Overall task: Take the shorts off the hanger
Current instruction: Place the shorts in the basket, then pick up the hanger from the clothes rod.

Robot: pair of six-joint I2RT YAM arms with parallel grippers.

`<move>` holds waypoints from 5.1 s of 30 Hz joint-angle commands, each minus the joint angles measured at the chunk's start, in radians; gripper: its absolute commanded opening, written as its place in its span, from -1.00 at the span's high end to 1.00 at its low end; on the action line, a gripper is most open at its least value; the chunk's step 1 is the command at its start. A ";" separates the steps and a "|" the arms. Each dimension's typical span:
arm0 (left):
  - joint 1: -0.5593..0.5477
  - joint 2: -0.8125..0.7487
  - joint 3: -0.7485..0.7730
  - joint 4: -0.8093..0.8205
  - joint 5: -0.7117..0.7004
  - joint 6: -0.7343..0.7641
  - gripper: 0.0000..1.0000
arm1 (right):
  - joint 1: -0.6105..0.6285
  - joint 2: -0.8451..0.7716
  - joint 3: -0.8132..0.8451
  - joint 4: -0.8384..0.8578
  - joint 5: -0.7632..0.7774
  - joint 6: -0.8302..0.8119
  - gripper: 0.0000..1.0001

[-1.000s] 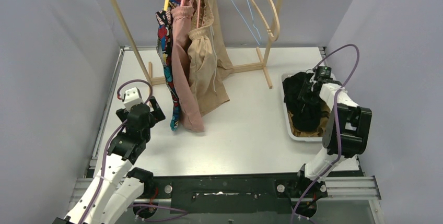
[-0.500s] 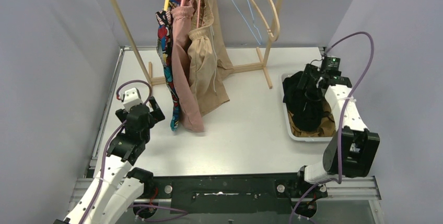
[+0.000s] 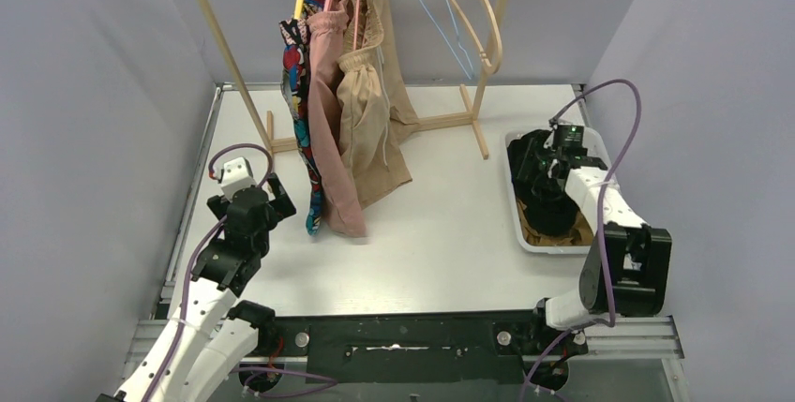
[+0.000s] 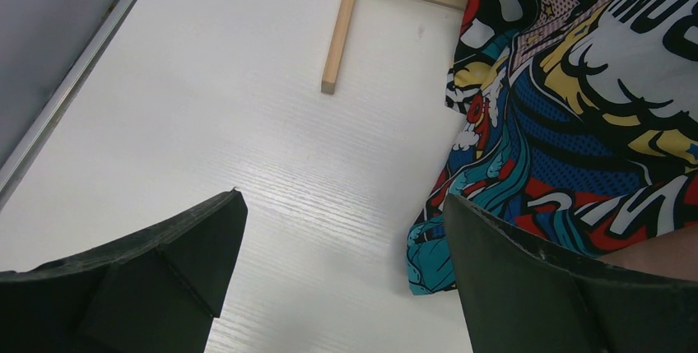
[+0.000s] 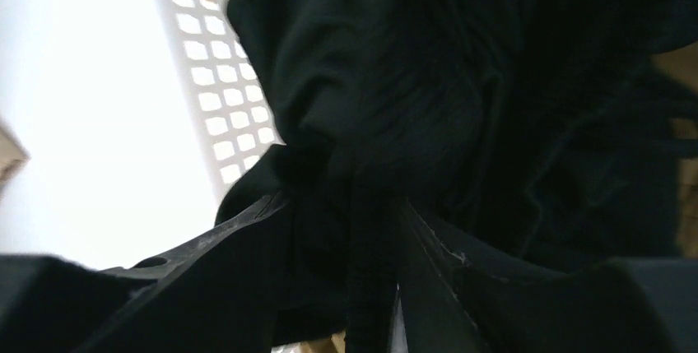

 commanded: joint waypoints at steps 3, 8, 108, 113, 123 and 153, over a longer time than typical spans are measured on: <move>0.005 -0.011 0.055 0.015 -0.005 -0.002 -0.82 | 0.006 0.153 -0.074 0.085 0.129 0.027 0.15; 0.005 -0.032 0.044 0.025 -0.006 -0.002 -0.82 | 0.013 0.146 -0.063 0.086 0.114 0.032 0.20; 0.005 -0.104 0.036 0.076 0.035 0.015 -0.83 | 0.265 -0.904 -0.470 0.352 -0.352 0.432 -0.83; 0.005 -0.108 0.031 0.080 0.034 0.023 -0.83 | 0.668 -0.753 -0.332 0.253 0.078 0.341 -0.73; 0.004 -0.111 0.030 0.069 0.015 0.022 -0.83 | 1.228 -0.281 0.060 0.065 0.881 0.264 -0.77; 0.004 -0.129 0.033 0.055 -0.007 0.016 -0.83 | 1.100 -0.001 0.626 0.128 0.581 0.097 -0.76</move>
